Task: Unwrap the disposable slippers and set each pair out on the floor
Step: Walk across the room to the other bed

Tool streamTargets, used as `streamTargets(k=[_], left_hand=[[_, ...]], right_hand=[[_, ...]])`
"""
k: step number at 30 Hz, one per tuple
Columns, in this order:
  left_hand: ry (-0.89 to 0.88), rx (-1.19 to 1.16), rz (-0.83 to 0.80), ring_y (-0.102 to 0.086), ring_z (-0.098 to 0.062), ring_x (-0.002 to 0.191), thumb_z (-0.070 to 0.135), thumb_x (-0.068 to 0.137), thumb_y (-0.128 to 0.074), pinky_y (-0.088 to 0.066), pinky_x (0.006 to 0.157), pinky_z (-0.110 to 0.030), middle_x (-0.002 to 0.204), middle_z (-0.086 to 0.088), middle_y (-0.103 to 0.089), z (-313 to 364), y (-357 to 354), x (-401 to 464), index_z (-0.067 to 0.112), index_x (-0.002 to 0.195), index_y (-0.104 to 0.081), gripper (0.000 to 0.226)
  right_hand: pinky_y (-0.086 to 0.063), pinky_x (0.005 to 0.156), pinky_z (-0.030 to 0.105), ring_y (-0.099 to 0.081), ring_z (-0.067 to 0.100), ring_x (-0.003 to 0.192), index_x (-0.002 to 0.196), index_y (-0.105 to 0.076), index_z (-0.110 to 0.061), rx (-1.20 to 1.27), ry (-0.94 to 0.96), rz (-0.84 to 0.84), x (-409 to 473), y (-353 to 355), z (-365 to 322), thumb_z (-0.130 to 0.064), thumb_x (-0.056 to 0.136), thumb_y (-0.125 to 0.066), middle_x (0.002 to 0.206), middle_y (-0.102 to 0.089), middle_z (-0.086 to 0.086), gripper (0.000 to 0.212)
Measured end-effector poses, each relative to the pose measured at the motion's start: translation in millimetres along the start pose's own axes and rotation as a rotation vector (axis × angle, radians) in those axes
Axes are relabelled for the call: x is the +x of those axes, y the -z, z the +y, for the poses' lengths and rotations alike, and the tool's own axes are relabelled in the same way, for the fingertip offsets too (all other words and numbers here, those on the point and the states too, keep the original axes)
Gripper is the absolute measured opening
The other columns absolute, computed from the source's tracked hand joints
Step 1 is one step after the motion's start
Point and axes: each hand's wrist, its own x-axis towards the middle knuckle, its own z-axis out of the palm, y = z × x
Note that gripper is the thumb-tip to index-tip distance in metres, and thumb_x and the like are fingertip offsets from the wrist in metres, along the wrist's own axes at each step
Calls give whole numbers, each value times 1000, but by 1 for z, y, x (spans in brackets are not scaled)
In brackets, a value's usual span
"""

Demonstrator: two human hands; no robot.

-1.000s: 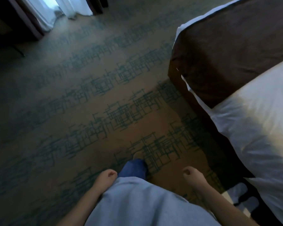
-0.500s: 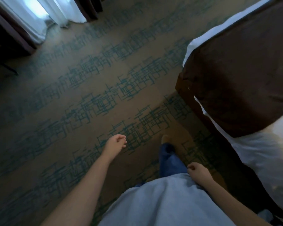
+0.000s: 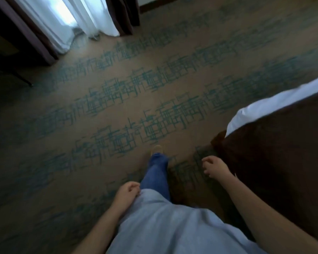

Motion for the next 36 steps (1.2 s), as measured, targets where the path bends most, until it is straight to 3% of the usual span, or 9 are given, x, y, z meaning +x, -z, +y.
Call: streamTargets(k=[3,7,11,13,16,19,22,25,36], left_hand=[[-53,118,-46,-57,-17,80,-1,86,-53,-45,66,-15,87,-12,-65,56,23,63,-4,100,-64,18],[-72,157,-102,-50,-15,60,-5,88,-44,-42,48,-14,76,-10,-58,171,71,151,5,83,-59,19],[-142,255,-160,-50,-10,61,0,92,-41,-34,36,-2,87,-11,-57,294,104,223,-4,110,-56,24],[-181,268,-153,-52,-9,57,1,92,-42,-33,35,-2,76,-6,-57,352,108,252,-10,114,-53,26],[-215,271,-202,-56,4,40,3,94,-42,-34,36,-2,72,-1,-53,428,101,290,-11,117,-51,28],[-230,251,-237,-57,5,40,6,95,-40,-37,41,-10,81,-7,-57,490,81,325,-7,117,-51,28],[-201,236,-265,-57,-8,61,12,95,-39,-34,52,-21,89,-7,-61,545,54,362,2,115,-55,27],[-168,281,-286,-57,-11,66,15,95,-41,-35,55,-22,88,-5,-62,594,36,394,9,109,-56,21],[-128,368,-271,-54,-13,61,14,95,-42,-37,50,-20,85,-10,-60,770,-21,512,9,93,-55,15]], right_hand=[[-48,68,32,-62,18,79,111,-60,-15,42,-49,-9,46,13,-41,-16,91,-48,88,-63,1,23],[-48,76,36,-61,28,89,100,-58,-17,29,-129,7,90,24,-97,-15,92,-47,93,-63,8,14],[-35,57,30,-45,19,58,64,-45,-18,74,-208,92,123,37,-153,-10,91,-44,61,-47,3,28],[-30,55,30,-37,17,54,57,-39,-16,111,-240,140,137,48,-173,-9,89,-43,58,-41,3,33],[-42,67,34,-55,24,72,80,-61,-7,122,-247,151,161,72,-200,-12,90,-44,80,-60,11,21],[-47,84,41,-61,34,94,100,-64,1,197,-278,145,199,102,-215,-9,89,-45,98,-65,17,24],[-45,72,35,-56,29,77,89,-63,6,263,-297,135,251,146,-235,-8,87,-45,81,-58,16,24],[-38,60,33,-47,23,59,64,-54,-6,363,-314,174,307,212,-270,-8,87,-44,67,-51,17,25],[-47,55,32,-59,25,59,76,-60,-16,399,-253,364,458,440,-395,-21,90,-45,58,-61,6,21]])
